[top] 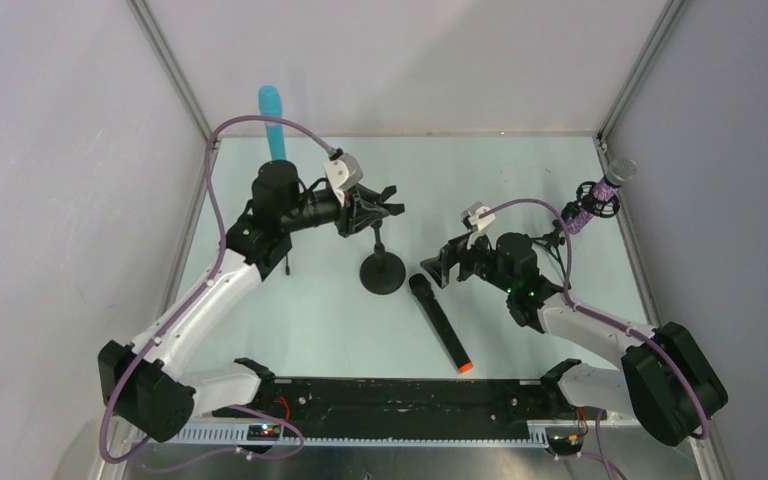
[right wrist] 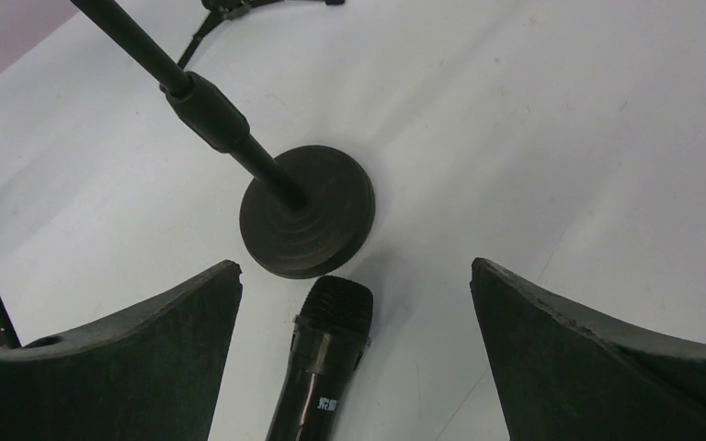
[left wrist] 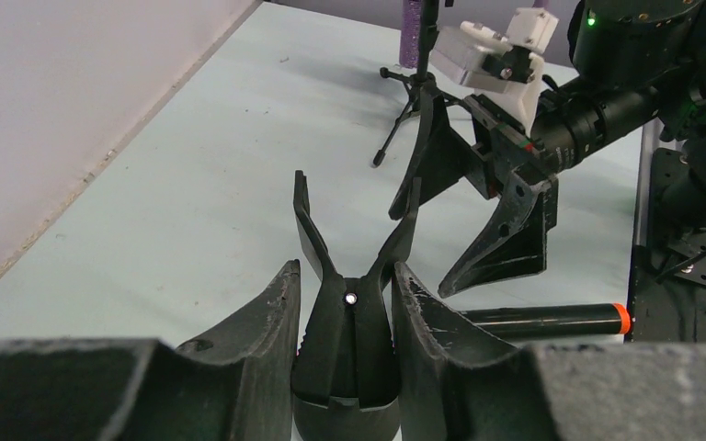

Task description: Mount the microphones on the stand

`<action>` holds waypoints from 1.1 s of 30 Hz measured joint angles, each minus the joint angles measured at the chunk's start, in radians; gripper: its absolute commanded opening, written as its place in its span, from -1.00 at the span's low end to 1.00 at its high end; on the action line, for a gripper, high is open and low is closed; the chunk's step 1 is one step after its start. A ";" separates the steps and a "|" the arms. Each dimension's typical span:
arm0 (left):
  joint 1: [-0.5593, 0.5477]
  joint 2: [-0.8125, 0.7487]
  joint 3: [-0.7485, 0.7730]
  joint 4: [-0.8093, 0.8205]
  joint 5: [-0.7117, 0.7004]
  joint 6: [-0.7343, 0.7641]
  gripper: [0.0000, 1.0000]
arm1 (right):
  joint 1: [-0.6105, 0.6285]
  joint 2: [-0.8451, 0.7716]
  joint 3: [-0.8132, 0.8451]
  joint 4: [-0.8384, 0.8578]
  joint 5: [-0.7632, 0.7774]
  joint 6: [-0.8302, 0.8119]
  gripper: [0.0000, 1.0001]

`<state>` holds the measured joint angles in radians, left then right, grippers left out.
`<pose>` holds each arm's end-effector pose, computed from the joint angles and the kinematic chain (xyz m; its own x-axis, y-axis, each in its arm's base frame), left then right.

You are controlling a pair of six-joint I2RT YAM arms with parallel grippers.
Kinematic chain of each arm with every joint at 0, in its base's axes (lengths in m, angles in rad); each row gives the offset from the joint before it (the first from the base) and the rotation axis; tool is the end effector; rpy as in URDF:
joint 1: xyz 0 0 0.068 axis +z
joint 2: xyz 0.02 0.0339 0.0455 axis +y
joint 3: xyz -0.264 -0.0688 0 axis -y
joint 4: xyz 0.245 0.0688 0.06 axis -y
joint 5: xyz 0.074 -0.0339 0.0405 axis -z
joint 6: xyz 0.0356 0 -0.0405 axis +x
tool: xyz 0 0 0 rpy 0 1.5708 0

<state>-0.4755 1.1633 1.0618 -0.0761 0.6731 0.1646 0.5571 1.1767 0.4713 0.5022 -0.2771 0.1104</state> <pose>0.2258 -0.1412 0.3728 -0.0069 0.1477 -0.9890 0.9170 0.3954 0.0526 0.2071 0.1405 0.2223 -0.2513 -0.0317 -0.9674 -0.7126 0.6824 0.1628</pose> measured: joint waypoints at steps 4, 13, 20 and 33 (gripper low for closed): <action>0.000 0.044 0.024 0.021 0.033 -0.015 -1.00 | 0.000 0.000 0.000 -0.043 0.025 0.021 0.99; 0.000 0.081 0.032 0.060 0.044 -0.026 -0.49 | 0.003 0.000 0.028 -0.125 0.056 0.041 0.99; -0.002 0.101 0.039 0.084 0.045 -0.016 0.10 | 0.004 0.000 0.035 -0.149 0.064 0.047 0.99; -0.004 0.113 0.042 0.103 0.069 0.041 0.83 | 0.004 0.031 0.090 -0.232 0.064 0.064 0.99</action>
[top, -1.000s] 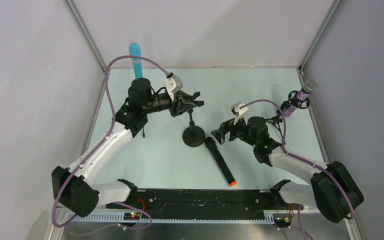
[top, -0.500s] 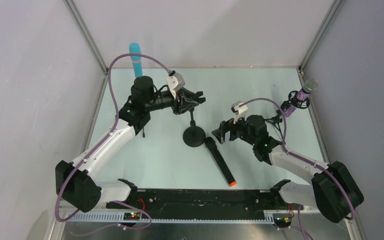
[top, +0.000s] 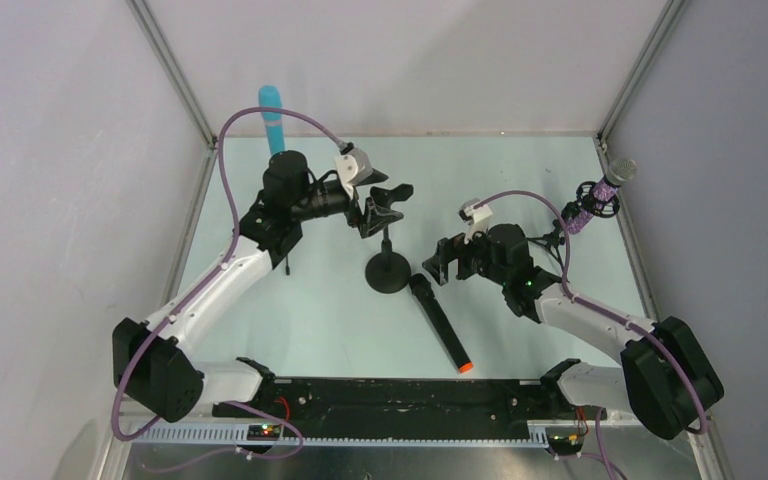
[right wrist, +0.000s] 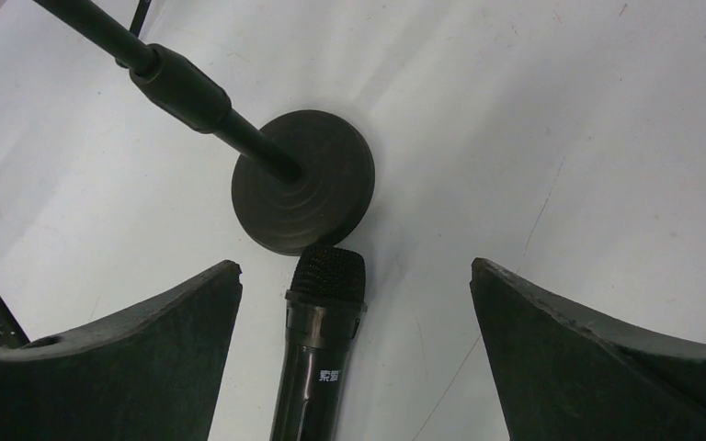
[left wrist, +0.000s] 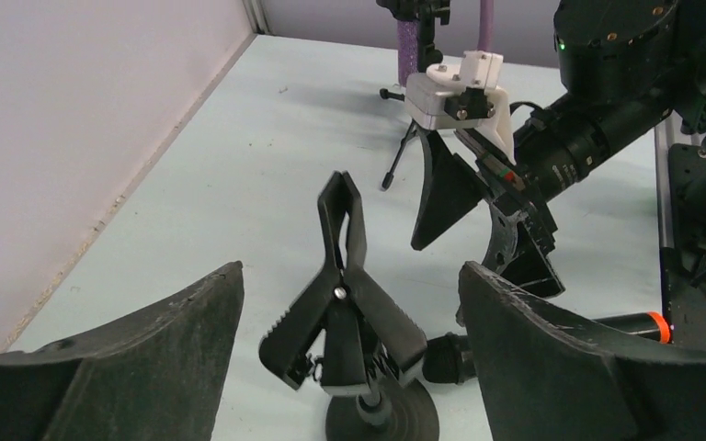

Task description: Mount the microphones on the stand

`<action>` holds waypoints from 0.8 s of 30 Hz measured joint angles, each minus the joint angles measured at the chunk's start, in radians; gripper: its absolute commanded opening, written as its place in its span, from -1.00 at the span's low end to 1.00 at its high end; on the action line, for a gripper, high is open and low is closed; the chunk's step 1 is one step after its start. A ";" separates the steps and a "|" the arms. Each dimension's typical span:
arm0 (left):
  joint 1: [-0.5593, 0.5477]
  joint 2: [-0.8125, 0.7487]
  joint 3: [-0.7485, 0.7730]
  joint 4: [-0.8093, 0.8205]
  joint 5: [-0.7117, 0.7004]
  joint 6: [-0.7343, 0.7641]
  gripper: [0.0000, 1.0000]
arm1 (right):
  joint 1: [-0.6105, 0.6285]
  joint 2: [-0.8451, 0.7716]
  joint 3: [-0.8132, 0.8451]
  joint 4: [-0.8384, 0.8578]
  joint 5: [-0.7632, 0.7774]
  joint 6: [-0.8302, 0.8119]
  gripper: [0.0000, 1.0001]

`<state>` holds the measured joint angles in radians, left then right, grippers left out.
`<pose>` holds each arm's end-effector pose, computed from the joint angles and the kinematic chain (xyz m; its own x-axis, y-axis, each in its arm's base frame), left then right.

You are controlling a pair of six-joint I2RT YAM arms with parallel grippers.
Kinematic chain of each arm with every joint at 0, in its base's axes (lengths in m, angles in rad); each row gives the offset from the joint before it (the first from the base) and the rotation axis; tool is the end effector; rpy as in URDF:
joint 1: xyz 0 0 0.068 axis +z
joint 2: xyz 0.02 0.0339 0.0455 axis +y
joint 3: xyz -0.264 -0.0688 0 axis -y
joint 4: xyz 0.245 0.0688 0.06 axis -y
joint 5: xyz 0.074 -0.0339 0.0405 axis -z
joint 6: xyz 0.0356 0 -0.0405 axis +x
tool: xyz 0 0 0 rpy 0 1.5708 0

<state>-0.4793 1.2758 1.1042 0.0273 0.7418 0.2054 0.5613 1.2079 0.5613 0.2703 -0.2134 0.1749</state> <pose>0.2499 -0.1570 0.3690 0.0654 0.1355 -0.9886 0.9397 0.3251 0.1067 0.2154 0.1443 0.2206 -0.4259 -0.0669 -0.9023 -0.6223 0.7455 0.2385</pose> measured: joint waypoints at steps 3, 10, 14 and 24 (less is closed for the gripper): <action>0.000 0.000 0.007 0.001 -0.001 0.011 0.98 | 0.000 0.003 0.002 -0.011 0.000 0.010 0.99; 0.000 -0.020 0.022 0.002 -0.026 0.032 0.99 | 0.000 0.010 0.018 -0.050 0.006 0.013 0.99; 0.000 -0.062 0.022 0.002 -0.066 0.040 0.99 | 0.000 0.011 0.034 -0.076 0.006 0.013 0.99; -0.001 -0.145 0.021 0.012 -0.138 0.050 0.95 | 0.014 0.013 0.056 -0.130 -0.002 0.012 0.99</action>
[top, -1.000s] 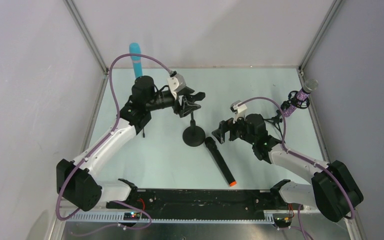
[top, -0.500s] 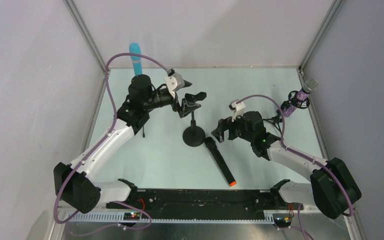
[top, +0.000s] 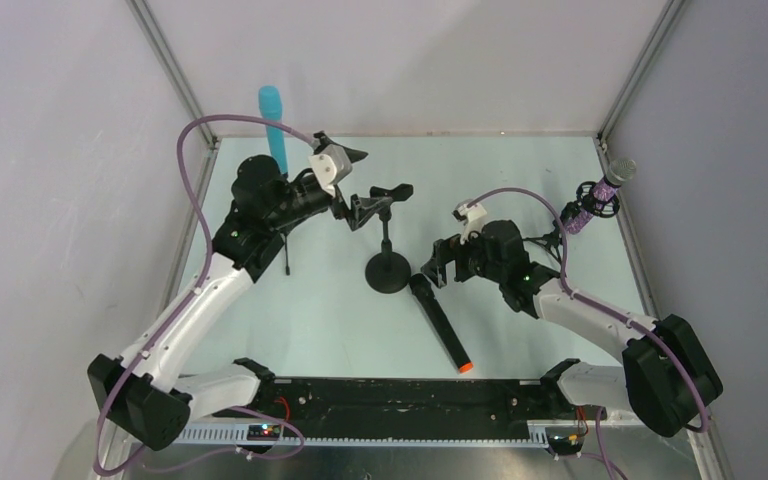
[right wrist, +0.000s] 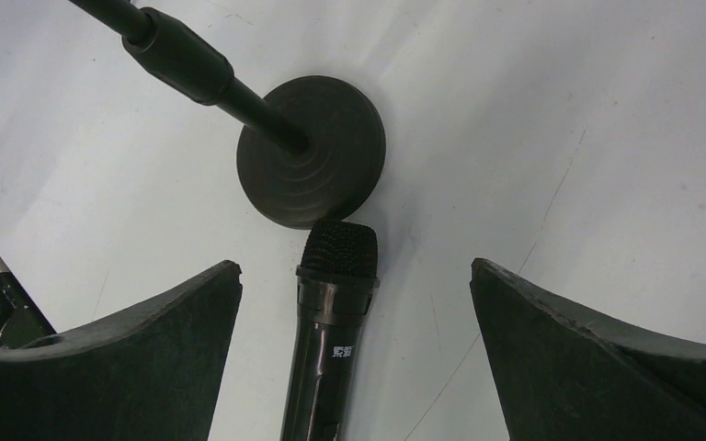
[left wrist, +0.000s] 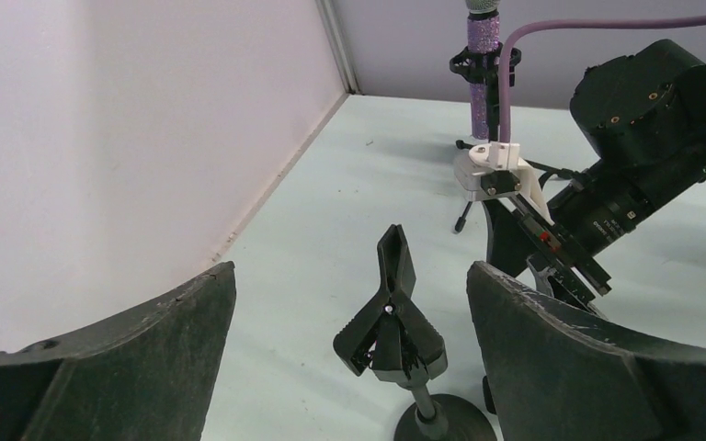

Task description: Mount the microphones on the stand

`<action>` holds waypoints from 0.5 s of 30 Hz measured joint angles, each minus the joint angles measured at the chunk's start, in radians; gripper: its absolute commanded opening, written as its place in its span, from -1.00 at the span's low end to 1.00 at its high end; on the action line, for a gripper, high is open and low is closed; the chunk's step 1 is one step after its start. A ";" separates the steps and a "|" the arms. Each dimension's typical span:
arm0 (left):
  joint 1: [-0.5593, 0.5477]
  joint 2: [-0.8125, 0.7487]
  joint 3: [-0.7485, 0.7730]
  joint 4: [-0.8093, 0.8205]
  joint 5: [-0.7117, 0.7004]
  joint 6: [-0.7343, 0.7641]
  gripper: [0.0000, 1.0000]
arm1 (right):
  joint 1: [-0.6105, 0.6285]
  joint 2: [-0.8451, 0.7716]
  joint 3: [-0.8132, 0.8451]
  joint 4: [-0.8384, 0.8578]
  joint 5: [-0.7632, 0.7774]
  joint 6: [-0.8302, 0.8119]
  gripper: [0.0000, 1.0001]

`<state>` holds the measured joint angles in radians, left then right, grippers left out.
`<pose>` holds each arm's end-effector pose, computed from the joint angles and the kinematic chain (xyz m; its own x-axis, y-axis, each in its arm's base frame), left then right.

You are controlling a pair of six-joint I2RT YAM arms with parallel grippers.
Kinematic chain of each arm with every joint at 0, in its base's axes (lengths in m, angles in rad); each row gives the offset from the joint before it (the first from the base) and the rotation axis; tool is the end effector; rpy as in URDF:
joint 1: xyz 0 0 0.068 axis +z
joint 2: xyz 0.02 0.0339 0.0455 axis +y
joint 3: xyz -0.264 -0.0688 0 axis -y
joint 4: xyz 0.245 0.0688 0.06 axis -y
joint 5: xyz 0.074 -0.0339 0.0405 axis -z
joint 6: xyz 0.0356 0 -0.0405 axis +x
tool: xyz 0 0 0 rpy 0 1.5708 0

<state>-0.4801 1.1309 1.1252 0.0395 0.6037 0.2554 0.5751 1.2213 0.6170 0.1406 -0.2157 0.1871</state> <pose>0.2179 -0.1362 0.4145 0.2522 0.1032 -0.9622 0.8472 0.4569 0.2711 0.2162 0.1492 0.2231 -0.4975 -0.1059 -0.8610 -0.6101 0.7483 0.2604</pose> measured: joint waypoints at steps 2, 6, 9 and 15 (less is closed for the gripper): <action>0.000 0.004 0.000 -0.003 0.000 -0.001 0.94 | 0.002 0.000 0.006 -0.016 -0.003 -0.001 0.99; -0.003 0.039 0.044 -0.062 -0.019 0.008 0.89 | 0.007 0.000 0.043 -0.066 0.004 0.000 0.99; -0.015 0.085 0.122 -0.139 -0.044 0.025 0.82 | 0.011 -0.004 0.064 -0.093 0.018 0.000 0.99; -0.029 0.113 0.163 -0.203 -0.049 0.034 0.67 | 0.016 -0.036 0.080 -0.163 0.024 -0.004 0.99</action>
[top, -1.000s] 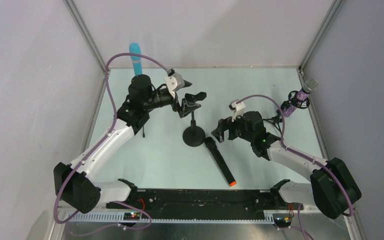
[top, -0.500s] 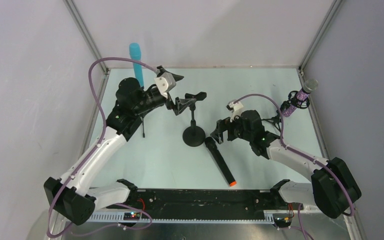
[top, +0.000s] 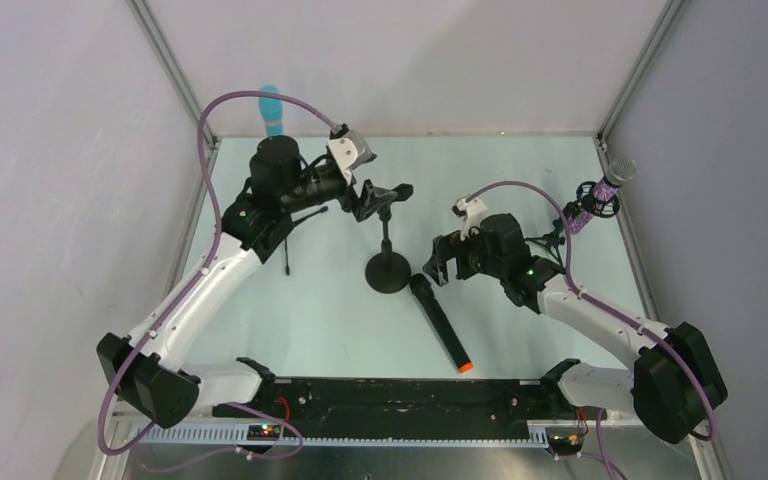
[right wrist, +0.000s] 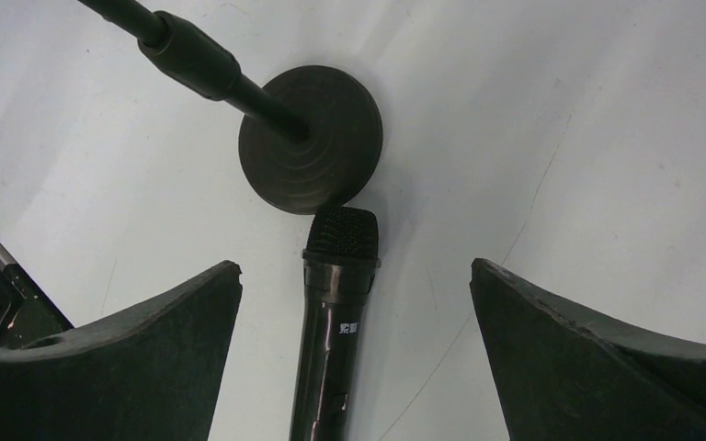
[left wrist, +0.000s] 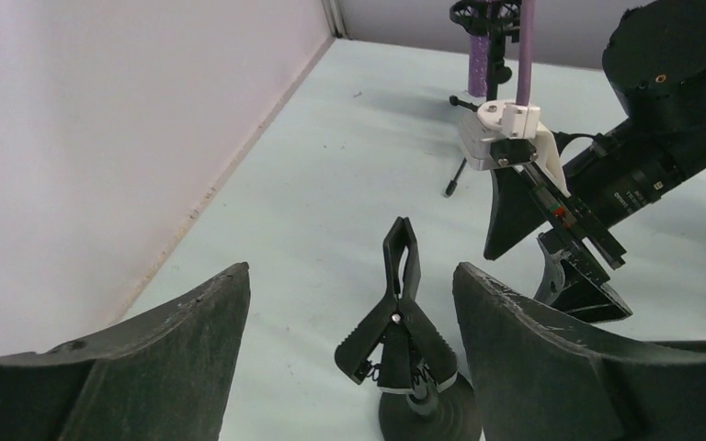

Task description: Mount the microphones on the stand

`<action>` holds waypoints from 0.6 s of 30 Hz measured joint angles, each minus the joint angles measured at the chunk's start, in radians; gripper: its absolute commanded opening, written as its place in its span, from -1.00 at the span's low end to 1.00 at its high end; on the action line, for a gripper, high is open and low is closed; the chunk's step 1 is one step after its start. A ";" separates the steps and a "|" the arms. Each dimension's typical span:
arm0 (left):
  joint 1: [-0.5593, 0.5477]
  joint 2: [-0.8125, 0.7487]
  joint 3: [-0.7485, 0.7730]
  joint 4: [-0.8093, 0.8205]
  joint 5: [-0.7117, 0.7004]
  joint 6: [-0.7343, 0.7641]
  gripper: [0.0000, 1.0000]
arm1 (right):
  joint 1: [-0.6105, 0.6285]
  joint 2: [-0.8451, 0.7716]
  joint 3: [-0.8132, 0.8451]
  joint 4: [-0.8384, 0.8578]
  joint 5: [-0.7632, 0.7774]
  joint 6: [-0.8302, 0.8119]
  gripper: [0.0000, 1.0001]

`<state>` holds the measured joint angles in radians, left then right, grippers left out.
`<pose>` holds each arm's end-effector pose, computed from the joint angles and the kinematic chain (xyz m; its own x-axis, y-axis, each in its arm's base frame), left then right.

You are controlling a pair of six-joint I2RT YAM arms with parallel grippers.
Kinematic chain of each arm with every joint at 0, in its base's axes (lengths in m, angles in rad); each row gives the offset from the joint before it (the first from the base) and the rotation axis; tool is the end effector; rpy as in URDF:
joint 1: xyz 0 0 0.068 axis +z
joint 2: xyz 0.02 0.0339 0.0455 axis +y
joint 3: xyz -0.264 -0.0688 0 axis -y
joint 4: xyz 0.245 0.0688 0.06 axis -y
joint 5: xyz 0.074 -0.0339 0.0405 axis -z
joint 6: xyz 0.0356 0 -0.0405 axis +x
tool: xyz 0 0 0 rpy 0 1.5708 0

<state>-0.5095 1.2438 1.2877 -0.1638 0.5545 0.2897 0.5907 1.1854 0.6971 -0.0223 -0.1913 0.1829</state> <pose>0.2360 -0.1533 0.4217 0.1487 0.1951 -0.9694 0.8645 0.4503 0.2233 0.2124 0.1506 0.2429 -0.5236 -0.1361 -0.8410 -0.5993 0.7605 0.2501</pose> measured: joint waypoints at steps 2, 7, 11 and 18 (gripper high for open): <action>-0.005 0.003 0.000 -0.020 -0.001 0.003 0.67 | 0.014 0.000 0.018 -0.040 0.014 -0.004 0.99; -0.026 0.006 0.000 -0.054 -0.016 0.027 0.68 | 0.085 0.010 0.059 -0.126 0.069 -0.028 0.99; -0.040 0.005 -0.002 -0.068 -0.053 0.051 0.69 | 0.114 0.047 0.068 -0.172 0.108 -0.035 0.99; -0.055 -0.023 -0.033 -0.081 -0.090 0.082 0.75 | 0.146 0.158 0.077 -0.246 0.179 -0.034 0.99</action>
<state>-0.5644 1.2205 1.2545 -0.2447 0.4644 0.3714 0.7368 1.3437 0.7746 -0.2687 -0.0128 0.1490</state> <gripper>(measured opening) 0.857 0.993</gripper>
